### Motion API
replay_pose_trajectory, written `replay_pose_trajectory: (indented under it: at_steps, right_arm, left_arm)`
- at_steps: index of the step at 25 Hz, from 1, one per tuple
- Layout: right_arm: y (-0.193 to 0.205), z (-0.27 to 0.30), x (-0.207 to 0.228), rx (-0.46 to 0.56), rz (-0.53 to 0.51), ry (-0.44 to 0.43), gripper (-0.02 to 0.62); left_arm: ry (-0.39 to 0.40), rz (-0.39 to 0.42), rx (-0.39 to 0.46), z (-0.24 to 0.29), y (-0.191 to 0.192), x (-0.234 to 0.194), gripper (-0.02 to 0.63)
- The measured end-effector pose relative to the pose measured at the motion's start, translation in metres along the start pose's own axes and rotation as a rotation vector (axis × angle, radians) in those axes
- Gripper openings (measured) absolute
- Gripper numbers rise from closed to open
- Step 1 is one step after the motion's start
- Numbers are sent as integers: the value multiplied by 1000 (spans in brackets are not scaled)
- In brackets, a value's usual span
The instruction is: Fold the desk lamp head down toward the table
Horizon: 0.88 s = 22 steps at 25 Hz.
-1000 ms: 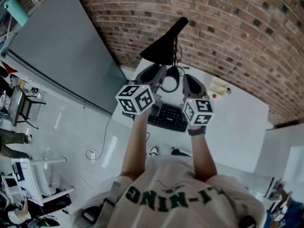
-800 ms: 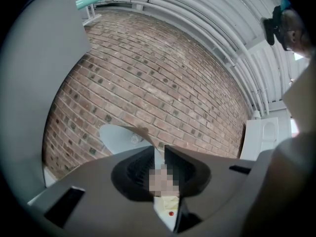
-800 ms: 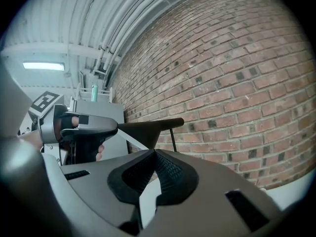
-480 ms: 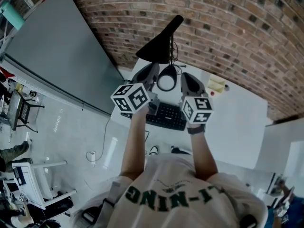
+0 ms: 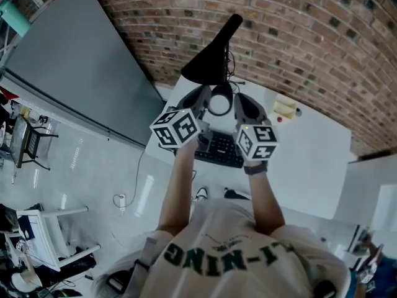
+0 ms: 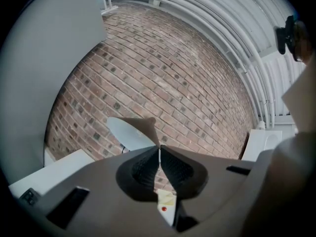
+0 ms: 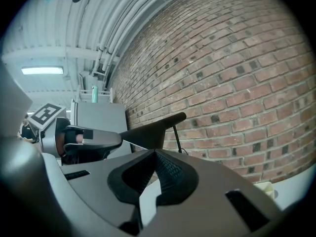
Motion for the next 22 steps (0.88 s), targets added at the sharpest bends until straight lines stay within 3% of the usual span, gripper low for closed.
replay_pose_trajectory:
  at_steps: [22]
  right_arm:
    - [19,10,12,-45,11,27,2]
  left_arm:
    - [-12,-121,-82,20,51,-35,12]
Point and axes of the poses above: the fingertips, and each gripper's own axes: z forward along the fingers, x to its right, y out of its underside, the point moved 1 cm from there along -z, backward along the fingers, and after that the axes turned 2 degrees about z, right-handed, at the moved point
